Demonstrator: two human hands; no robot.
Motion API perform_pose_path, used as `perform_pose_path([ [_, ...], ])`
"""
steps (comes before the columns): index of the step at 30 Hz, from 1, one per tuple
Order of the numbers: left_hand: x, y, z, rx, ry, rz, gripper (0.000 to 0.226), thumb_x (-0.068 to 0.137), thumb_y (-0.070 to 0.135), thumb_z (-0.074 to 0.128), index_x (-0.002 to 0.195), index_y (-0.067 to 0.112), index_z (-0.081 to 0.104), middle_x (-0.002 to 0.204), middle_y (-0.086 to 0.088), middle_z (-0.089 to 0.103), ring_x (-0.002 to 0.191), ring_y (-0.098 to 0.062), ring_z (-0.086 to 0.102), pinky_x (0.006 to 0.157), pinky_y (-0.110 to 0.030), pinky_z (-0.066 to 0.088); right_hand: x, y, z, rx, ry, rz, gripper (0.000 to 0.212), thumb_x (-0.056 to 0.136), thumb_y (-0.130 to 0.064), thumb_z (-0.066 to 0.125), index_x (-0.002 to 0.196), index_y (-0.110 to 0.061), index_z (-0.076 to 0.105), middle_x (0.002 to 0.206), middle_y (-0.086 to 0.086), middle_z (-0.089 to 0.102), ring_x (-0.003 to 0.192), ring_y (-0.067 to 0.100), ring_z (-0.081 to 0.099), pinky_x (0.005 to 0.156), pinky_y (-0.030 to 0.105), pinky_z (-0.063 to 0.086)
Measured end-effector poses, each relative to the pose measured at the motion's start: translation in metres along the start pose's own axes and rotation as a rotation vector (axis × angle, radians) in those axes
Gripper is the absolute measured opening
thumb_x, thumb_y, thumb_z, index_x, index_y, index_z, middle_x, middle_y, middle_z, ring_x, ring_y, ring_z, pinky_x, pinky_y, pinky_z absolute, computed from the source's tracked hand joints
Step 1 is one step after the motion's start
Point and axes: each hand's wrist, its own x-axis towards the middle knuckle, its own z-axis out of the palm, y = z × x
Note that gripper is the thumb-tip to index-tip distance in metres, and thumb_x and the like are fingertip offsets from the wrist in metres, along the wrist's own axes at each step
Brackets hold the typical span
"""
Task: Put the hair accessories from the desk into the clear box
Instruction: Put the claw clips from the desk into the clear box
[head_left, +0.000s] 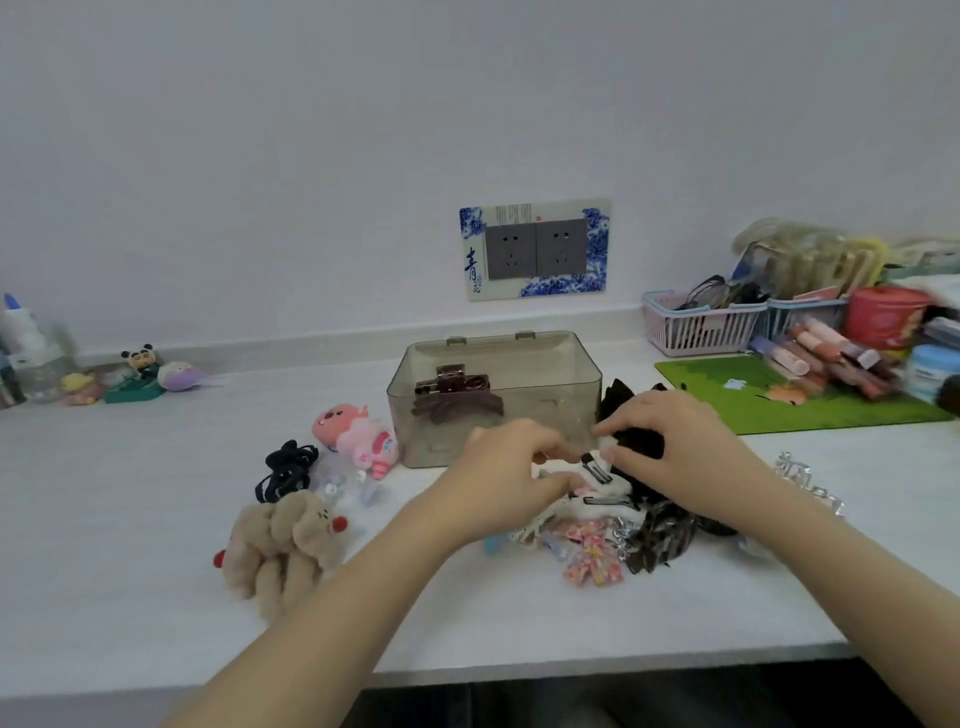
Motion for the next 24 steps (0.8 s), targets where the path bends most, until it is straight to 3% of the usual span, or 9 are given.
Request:
perform_pose_path([
  [4,0.005,0.018,0.024,-0.066,-0.011,0.01,0.029,0.087,0.04,0.06,0.111,0.026,0.065,0.117,0.007,0.059,0.108,-0.01,0.054,0.103,-0.041,0.037,-0.029,0.027,0.003,-0.067,0.125,0.107,0.038,0.076,-0.045,0.046,0.103,-0.033,0.07,0.118,-0.002,0.064,0.114,0.028,0.05,0.096,0.043,0.035],
  [8,0.01,0.031,0.044,-0.091,-0.048,0.07,0.038,0.081,0.049,0.064,0.113,0.028,0.066,0.112,0.009,0.062,0.104,-0.01,0.055,0.101,-0.042,0.04,-0.048,0.046,0.0,-0.038,0.088,0.131,0.042,0.079,-0.046,0.038,0.109,-0.037,0.067,0.125,-0.01,0.057,0.121,0.018,0.045,0.101,0.038,0.026],
  [13,0.019,0.045,0.058,-0.051,-0.095,0.085,0.052,0.074,0.054,0.069,0.121,0.034,0.058,0.118,0.009,0.059,0.108,-0.009,0.052,0.1,-0.033,0.039,-0.067,0.063,-0.006,0.003,0.102,0.126,0.039,0.084,-0.044,0.039,0.113,-0.037,0.063,0.128,-0.012,0.056,0.125,0.014,0.044,0.107,0.04,0.028],
  [16,0.024,0.045,0.063,-0.068,-0.074,0.078,0.048,0.075,0.045,0.071,0.12,0.036,0.057,0.119,0.008,0.057,0.109,-0.01,0.052,0.089,-0.024,0.038,-0.077,0.07,-0.011,-0.045,0.181,0.152,0.04,0.084,-0.046,0.042,0.112,-0.03,0.066,0.124,-0.008,0.061,0.12,0.018,0.051,0.101,0.036,0.029],
  [19,0.029,0.042,0.066,-0.119,-0.074,0.067,0.043,0.078,0.04,0.07,0.119,0.035,0.058,0.113,0.009,0.06,0.103,-0.008,0.055,0.085,-0.023,0.042,-0.084,0.078,-0.013,-0.132,0.274,0.215,0.036,0.084,-0.045,0.05,0.111,-0.028,0.066,0.121,-0.001,0.065,0.115,0.024,0.056,0.097,0.041,0.036],
  [24,0.032,0.04,0.065,-0.246,-0.035,0.051,0.038,0.084,0.029,0.064,0.121,0.033,0.058,0.112,0.012,0.06,0.101,-0.002,0.056,0.09,-0.02,0.043,-0.089,0.091,-0.01,0.017,0.175,0.359,0.034,0.092,-0.032,0.05,0.123,-0.025,0.058,0.136,0.0,0.05,0.122,0.017,0.048,0.102,0.029,0.037],
])
